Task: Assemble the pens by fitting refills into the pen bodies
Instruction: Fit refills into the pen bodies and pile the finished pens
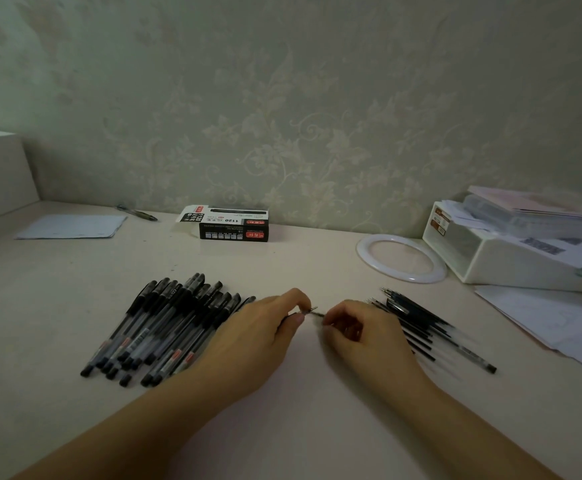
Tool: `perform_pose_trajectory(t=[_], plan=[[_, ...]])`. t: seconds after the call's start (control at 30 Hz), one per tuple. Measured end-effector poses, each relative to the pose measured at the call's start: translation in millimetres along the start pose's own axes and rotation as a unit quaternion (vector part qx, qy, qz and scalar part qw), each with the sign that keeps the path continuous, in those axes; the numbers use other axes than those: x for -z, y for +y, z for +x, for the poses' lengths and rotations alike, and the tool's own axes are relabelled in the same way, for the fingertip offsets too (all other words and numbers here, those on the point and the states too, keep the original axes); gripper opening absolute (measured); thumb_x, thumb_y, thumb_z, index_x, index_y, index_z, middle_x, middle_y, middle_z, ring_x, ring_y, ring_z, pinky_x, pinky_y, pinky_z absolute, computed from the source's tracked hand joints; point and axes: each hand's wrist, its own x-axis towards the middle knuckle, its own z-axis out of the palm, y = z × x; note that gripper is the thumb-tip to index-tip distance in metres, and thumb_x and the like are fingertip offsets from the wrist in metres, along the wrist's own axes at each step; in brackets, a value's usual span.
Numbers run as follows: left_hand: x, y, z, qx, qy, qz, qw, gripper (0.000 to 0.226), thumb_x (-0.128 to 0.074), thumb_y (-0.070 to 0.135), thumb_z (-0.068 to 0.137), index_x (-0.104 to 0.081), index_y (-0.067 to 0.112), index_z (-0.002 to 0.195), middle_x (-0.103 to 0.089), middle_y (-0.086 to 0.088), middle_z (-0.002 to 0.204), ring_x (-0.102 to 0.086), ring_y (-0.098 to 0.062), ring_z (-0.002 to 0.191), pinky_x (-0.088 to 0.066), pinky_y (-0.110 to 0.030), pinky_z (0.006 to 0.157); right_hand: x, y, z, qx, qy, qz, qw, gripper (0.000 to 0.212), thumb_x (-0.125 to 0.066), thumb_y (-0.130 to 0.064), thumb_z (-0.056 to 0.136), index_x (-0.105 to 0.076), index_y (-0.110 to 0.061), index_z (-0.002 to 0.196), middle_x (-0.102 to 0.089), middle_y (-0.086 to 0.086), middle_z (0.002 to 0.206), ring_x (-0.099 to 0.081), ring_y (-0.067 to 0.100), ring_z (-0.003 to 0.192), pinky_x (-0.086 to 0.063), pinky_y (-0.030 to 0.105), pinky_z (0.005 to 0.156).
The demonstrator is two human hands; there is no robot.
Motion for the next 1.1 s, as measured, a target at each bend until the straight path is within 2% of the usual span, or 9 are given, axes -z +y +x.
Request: perform_pose_trajectory(t=[0.1,0.3,0.43,0.53,0.67,0.77,0.87,1.0,1.1], plan=[[-1.2,-0.6,-0.2,0.001,-0.004,0.000,1.000,0.013,-0.041,0.037,0.100,-0.050,0.039,0.109,-0.048,0.016,0.067,-0.047,-0.002,0.067,-0.043,-0.029,0.060,-0.5,-0.4,0.3,0.013,-0.016,-0.044,0.999,0.014,-0.068,-0.014,0.084,-0.074,-0.027,0.086,-0.061,-0.009,0.074,-0.055,0.000,0.072,-0.040,0.008,0.064],[-1.8,0.0,0.4,0.001,-0.011,-0.019,1.000,0.017,-0.043,0.033,0.099,-0.053,0.038,0.113,-0.050,0.018,0.070,-0.050,-0.002,0.072,-0.049,-0.034,0.068,0.0,-2.3,-0.8,0.009,-0.008,-0.044,0.999,0.013,-0.068,-0.019,0.087,-0.071,-0.026,0.098,-0.060,-0.010,0.082,-0.054,0.003,0.073,-0.042,0.011,0.068],[-0.3,2.8,1.1,-0.009,0.002,-0.060,0.998,0.023,-0.044,0.031,0.100,-0.053,0.040,0.118,-0.054,0.021,0.081,-0.057,-0.002,0.083,-0.051,-0.032,0.075,2.6,-10.6,-0.1,-0.020,0.031,0.060,0.998,0.006,-0.066,-0.027,0.090,-0.072,-0.028,0.091,-0.068,-0.010,0.080,-0.061,0.006,0.074,-0.048,0.016,0.068],[0.1,6.6,0.3,-0.034,0.010,-0.096,0.995,0.029,-0.047,0.025,0.099,-0.053,0.040,0.123,-0.059,0.015,0.095,-0.058,-0.006,0.091,-0.051,-0.032,0.079,2.6,-19.5,-1.6,-0.049,-0.015,0.184,0.982,0.013,-0.065,-0.027,0.092,-0.075,-0.027,0.085,-0.072,-0.009,0.075,-0.065,0.002,0.071,-0.049,0.012,0.068],[-0.6,9.6,0.6,-0.061,0.008,-0.129,0.990,0.035,-0.048,0.017,0.099,-0.055,0.035,0.129,-0.061,0.012,0.105,-0.058,-0.003,0.100,-0.049,-0.020,0.081,1.6,-24.1,-4.8,-0.086,-0.026,0.276,0.957,0.016,-0.065,-0.023,0.091,-0.078,-0.025,0.082,-0.073,-0.008,0.073,-0.061,-0.003,0.064,-0.048,0.010,0.063],[-2.3,8.6,1.1,-0.059,0.015,-0.110,0.992,0.038,-0.048,0.020,0.099,-0.050,0.036,0.133,-0.059,0.016,0.102,-0.057,0.000,0.094,-0.045,-0.014,0.077,3.7,-22.0,-3.4,-0.120,-0.028,0.330,0.936,0.017,-0.062,-0.026,0.093,-0.078,-0.023,0.091,-0.075,-0.002,0.086,-0.066,0.005,0.073,-0.053,0.017,0.069],[-4.4,4.4,0.2,-0.029,0.016,-0.077,0.996,0.039,-0.045,0.028,0.099,-0.041,0.040,0.135,-0.054,0.018,0.086,-0.052,0.002,0.076,-0.039,-0.012,0.065,11.5,-18.0,5.7,-0.158,0.048,0.396,0.903,0.020,-0.053,-0.022,0.100,-0.071,-0.014,0.094,-0.076,0.005,0.093,-0.069,0.015,0.078,-0.055,0.024,0.070],[-3.9,-1.4,0.7,0.006,0.027,-0.056,0.998,0.030,-0.044,0.032,0.098,-0.048,0.037,0.127,-0.052,0.021,0.081,-0.051,0.006,0.077,-0.038,-0.009,0.064,31.3,-5.9,14.1,-0.132,0.211,0.318,0.915,0.020,-0.047,-0.024,0.103,-0.063,-0.018,0.093,-0.073,-0.005,0.081,-0.066,0.005,0.069,-0.053,0.019,0.064],[-3.4,-2.0,1.5,0.025,0.029,-0.038,0.999,0.026,-0.044,0.033,0.098,-0.051,0.037,0.123,-0.050,0.025,0.082,-0.049,0.011,0.079,-0.037,-0.008,0.062,41.5,3.5,15.0,-0.083,0.227,0.163,0.957,0.017,-0.051,-0.031,0.099,-0.065,-0.029,0.090,-0.066,-0.010,0.074,-0.056,-0.001,0.062,-0.045,0.018,0.061]])
